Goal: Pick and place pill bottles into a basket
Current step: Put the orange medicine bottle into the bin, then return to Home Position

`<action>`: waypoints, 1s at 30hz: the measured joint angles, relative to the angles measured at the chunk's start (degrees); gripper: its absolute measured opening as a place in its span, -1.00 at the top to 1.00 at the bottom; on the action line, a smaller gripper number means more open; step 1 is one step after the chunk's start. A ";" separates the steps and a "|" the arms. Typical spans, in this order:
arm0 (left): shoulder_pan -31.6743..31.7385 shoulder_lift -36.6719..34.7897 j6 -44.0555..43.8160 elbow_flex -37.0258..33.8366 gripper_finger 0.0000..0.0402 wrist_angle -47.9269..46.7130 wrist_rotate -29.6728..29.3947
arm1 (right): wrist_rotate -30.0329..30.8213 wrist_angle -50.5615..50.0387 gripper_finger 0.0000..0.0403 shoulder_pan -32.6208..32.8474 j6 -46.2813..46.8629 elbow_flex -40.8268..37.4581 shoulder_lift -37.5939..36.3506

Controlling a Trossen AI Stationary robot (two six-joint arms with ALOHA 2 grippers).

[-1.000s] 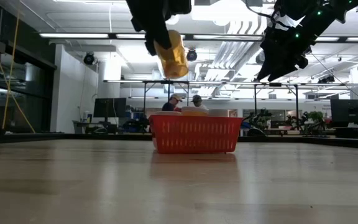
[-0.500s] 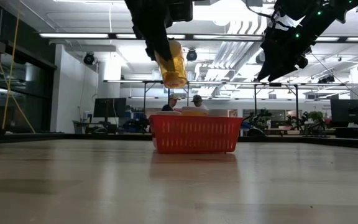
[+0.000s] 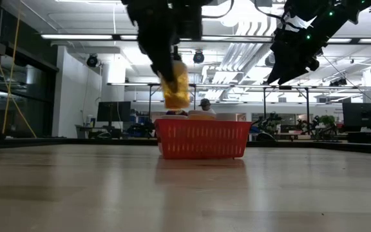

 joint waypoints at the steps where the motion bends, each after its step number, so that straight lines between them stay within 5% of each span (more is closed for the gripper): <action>1: 0.00 0.36 0.00 0.14 -0.25 0.99 0.01 | 0.00 0.00 -0.40 0.00 0.00 0.00 0.00; 22: 0.00 3.78 2.52 0.17 -0.19 1.67 -2.56 | 0.02 0.00 -0.40 -0.01 -0.42 0.00 0.00; 30: 0.00 4.34 3.26 0.07 -0.53 1.11 -2.69 | 0.02 0.04 -0.40 -0.02 -0.44 0.00 0.00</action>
